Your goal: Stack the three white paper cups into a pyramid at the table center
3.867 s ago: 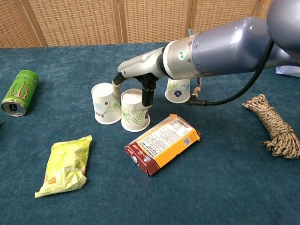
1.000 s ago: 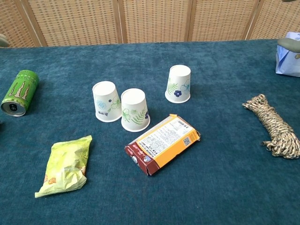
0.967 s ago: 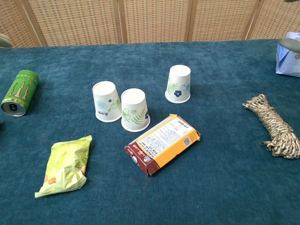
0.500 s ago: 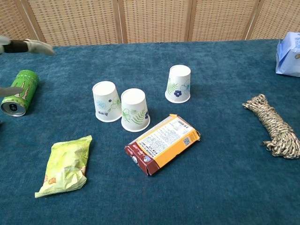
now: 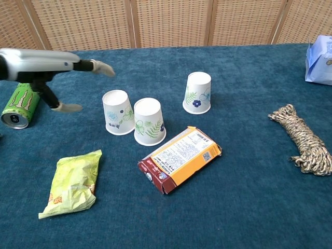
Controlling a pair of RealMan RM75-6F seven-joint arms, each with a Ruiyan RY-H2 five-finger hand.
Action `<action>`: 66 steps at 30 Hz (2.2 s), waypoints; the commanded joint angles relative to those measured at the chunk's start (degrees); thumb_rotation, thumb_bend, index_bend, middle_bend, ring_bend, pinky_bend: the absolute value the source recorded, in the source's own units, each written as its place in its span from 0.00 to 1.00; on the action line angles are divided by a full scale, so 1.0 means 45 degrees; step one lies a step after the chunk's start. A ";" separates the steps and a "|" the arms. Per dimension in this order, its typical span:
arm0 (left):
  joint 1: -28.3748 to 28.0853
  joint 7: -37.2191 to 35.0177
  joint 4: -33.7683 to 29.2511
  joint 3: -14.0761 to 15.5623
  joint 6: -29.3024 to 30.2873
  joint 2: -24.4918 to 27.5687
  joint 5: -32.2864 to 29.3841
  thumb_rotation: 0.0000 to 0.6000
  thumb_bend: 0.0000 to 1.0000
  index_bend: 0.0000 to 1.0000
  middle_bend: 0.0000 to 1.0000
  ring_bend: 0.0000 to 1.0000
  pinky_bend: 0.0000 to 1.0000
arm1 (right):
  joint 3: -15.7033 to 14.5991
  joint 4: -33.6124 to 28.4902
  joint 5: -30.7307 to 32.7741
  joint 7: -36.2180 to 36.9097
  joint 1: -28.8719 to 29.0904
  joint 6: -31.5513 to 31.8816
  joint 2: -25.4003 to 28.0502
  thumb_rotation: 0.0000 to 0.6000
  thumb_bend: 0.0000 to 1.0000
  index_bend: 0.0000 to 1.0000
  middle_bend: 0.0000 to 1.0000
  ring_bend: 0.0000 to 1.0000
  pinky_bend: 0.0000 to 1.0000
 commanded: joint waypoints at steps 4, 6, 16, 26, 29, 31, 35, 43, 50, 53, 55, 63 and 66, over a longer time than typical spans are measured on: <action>-0.0770 -0.0127 0.0848 -0.0199 -0.0546 -0.1086 -0.0700 1.00 0.44 0.00 0.00 0.00 0.00 | 0.0103 0.0063 -0.0002 0.0155 -0.0327 0.0070 0.0134 1.00 0.45 0.07 0.06 0.00 0.08; -0.0926 -0.0198 0.1046 -0.0231 -0.0588 -0.1354 -0.0817 1.00 0.44 0.00 0.00 0.00 0.03 | 0.0143 0.0055 -0.0032 0.0200 -0.0439 0.0112 0.0178 1.00 0.45 0.07 0.06 0.00 0.08; -0.1484 -0.0897 0.1934 -0.0218 -0.1226 -0.2134 -0.1563 1.00 0.44 0.00 0.00 0.00 0.21 | 0.0316 0.0079 -0.0100 0.0338 -0.0837 0.0118 0.0273 1.00 0.46 0.07 0.06 0.00 0.08; -0.1725 -0.1501 0.2495 -0.0201 -0.1343 -0.2589 -0.1720 1.00 0.44 0.10 0.00 0.01 0.36 | 0.0498 0.0056 -0.0136 0.0331 -0.1057 0.0027 0.0288 1.00 0.46 0.08 0.06 0.00 0.08; -0.1735 -0.1561 0.2515 -0.0151 -0.1294 -0.2589 -0.1725 1.00 0.44 0.15 0.00 0.05 0.39 | 0.0539 0.0056 -0.0149 0.0341 -0.1119 0.0002 0.0299 1.00 0.46 0.08 0.06 0.00 0.08; -0.1743 -0.1577 0.2528 -0.0125 -0.1254 -0.2580 -0.1758 1.00 0.44 0.19 0.01 0.08 0.42 | 0.0562 0.0057 -0.0167 0.0359 -0.1153 -0.0025 0.0294 1.00 0.46 0.08 0.06 0.00 0.08; -0.1770 -0.1594 0.2472 -0.0091 -0.1211 -0.2544 -0.1854 1.00 0.44 0.25 0.04 0.13 0.46 | 0.0602 0.0049 -0.0195 0.0364 -0.1211 -0.0075 0.0282 1.00 0.46 0.08 0.06 0.00 0.08; -0.1667 -0.1879 0.2122 0.0046 -0.1148 -0.2370 -0.1856 1.00 0.44 0.26 0.06 0.13 0.47 | 0.0684 0.0030 -0.0187 0.0402 -0.1333 -0.0150 0.0324 1.00 0.46 0.08 0.06 0.00 0.08; -0.1352 -0.2148 0.1487 0.0229 -0.0684 -0.2109 -0.1430 1.00 0.44 0.25 0.06 0.13 0.47 | 0.0734 0.0097 -0.0265 0.0557 -0.1426 -0.0186 0.0322 1.00 0.46 0.08 0.06 0.00 0.08; -0.1303 -0.1996 0.1407 0.0310 -0.0498 -0.2246 -0.1448 1.00 0.44 0.25 0.06 0.13 0.47 | 0.0737 0.0130 -0.0307 0.0637 -0.1460 -0.0212 0.0321 1.00 0.46 0.08 0.06 0.00 0.08; -0.1303 -0.1816 0.1406 0.0334 -0.0355 -0.2399 -0.1504 1.00 0.44 0.24 0.06 0.13 0.47 | 0.0737 0.0145 -0.0344 0.0690 -0.1499 -0.0201 0.0335 1.00 0.46 0.08 0.06 0.00 0.08; -0.1270 -0.1353 0.1222 0.0321 0.0117 -0.2636 -0.1729 1.00 0.44 0.20 0.03 0.11 0.44 | 0.0740 0.0159 -0.0486 0.0887 -0.1669 -0.0086 0.0420 1.00 0.46 0.08 0.06 0.00 0.08; -0.1253 -0.1318 0.1172 0.0329 0.0184 -0.2654 -0.1754 1.00 0.44 0.15 0.01 0.07 0.41 | 0.0738 0.0160 -0.0519 0.0910 -0.1709 -0.0092 0.0453 1.00 0.46 0.08 0.06 0.00 0.08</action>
